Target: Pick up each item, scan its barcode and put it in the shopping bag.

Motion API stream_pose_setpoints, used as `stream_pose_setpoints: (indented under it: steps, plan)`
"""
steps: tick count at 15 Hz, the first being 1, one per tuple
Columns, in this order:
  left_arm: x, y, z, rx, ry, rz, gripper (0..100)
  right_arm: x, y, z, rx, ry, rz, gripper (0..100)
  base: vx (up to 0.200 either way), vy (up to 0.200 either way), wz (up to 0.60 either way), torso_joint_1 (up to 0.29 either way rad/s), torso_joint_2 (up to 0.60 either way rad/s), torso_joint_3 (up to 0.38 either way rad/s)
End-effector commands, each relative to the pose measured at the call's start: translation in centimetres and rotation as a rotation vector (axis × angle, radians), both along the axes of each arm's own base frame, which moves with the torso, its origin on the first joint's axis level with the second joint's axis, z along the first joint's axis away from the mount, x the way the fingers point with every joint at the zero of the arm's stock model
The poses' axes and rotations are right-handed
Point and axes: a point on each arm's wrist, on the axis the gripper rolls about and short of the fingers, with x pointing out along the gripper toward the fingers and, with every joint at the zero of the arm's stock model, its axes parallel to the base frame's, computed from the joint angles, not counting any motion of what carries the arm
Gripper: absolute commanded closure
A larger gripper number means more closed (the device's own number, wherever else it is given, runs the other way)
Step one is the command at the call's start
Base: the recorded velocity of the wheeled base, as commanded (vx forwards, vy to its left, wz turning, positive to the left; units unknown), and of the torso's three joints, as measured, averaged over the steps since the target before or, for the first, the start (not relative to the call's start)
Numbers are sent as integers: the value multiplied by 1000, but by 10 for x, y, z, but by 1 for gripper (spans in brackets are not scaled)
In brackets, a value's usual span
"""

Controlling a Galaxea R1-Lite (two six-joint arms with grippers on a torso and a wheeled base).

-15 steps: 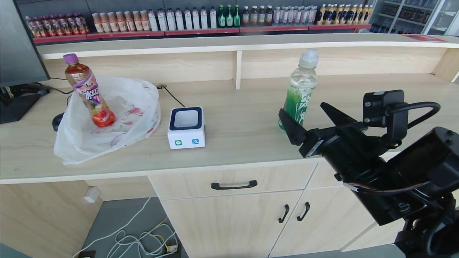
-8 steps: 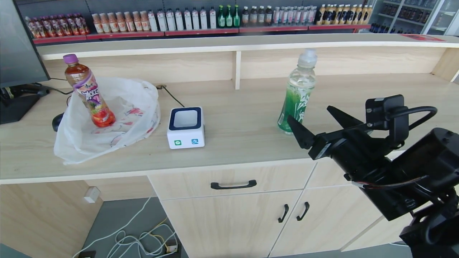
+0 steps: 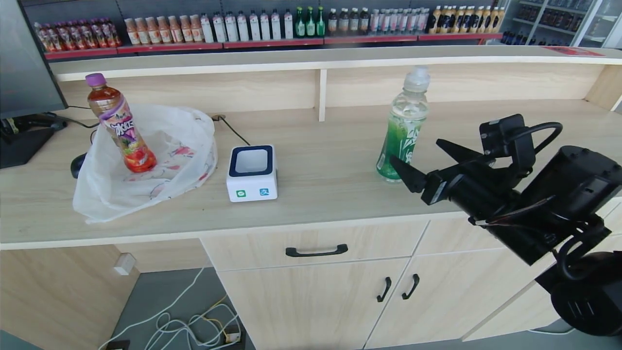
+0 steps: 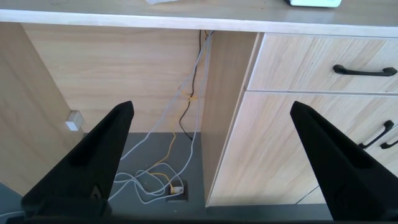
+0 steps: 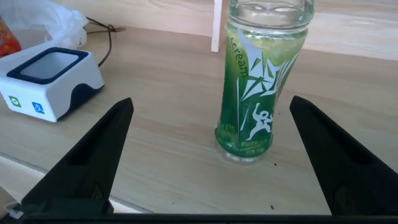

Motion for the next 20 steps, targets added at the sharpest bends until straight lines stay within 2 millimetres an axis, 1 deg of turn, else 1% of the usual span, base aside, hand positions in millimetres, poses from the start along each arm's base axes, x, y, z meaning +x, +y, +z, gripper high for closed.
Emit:
stream_pose_setpoints:
  steps: [1,4,6,9,11,14,20]
  plan:
    - [0,0,0,0,-1,0,0,16,-1,2,4,-7,-23,0,0,0,0,0,0,0]
    - [0,0,0,0,-1,0,0,29,-2,-9,-9,22,-41,0,0,0,0,0,0,0]
    - [0,0,0,0,-1,0,0,41,-1,-13,-10,20,-45,0,0,0,0,0,0,0]
    - [0,0,0,0,-1,-1,0,55,4,-11,0,-4,-45,0,0,0,0,0,0,0]
    - [0,0,0,0,-1,0,0,67,2,-12,1,-15,-65,0,0,0,0,0,0,0]
    - [0,0,0,0,-1,0,0,75,0,-13,3,-19,-76,0,0,0,0,0,0,0]
    - [0,0,0,0,-1,0,0,87,4,-13,9,-35,-78,0,0,0,0,0,0,0]
